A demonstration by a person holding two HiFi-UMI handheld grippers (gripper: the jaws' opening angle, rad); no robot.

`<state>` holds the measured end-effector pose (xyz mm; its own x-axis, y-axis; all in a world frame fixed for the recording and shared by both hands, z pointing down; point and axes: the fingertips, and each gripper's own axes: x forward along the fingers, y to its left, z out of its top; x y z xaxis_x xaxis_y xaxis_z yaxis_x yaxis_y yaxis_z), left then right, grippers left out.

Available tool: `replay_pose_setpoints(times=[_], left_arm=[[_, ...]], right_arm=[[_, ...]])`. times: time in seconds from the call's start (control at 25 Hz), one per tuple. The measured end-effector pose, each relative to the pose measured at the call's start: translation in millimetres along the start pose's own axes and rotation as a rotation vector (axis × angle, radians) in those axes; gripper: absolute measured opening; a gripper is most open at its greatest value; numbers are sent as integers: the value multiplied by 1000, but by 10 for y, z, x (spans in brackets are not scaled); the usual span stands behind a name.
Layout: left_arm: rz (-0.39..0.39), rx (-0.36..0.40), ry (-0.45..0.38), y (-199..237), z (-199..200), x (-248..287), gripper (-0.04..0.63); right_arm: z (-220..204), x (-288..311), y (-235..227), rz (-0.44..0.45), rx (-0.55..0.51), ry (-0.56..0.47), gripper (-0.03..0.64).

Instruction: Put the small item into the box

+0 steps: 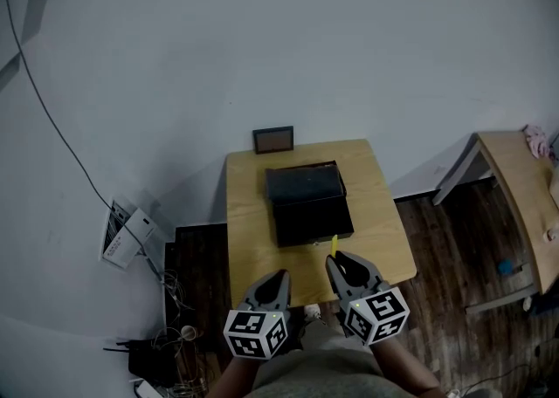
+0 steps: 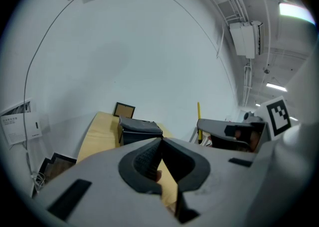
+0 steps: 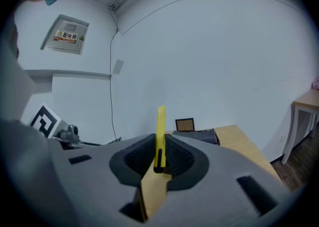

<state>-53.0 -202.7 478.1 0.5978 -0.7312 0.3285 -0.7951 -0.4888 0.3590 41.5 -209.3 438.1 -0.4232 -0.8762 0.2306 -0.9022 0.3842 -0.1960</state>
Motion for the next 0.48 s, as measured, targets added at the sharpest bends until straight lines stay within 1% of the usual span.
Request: replay_pose_setpoints(times=[0.48], left_arm=[[91,-39,-31,233,381,693,5]], right_arm=[[239,756,-579,87,-51,57,51]])
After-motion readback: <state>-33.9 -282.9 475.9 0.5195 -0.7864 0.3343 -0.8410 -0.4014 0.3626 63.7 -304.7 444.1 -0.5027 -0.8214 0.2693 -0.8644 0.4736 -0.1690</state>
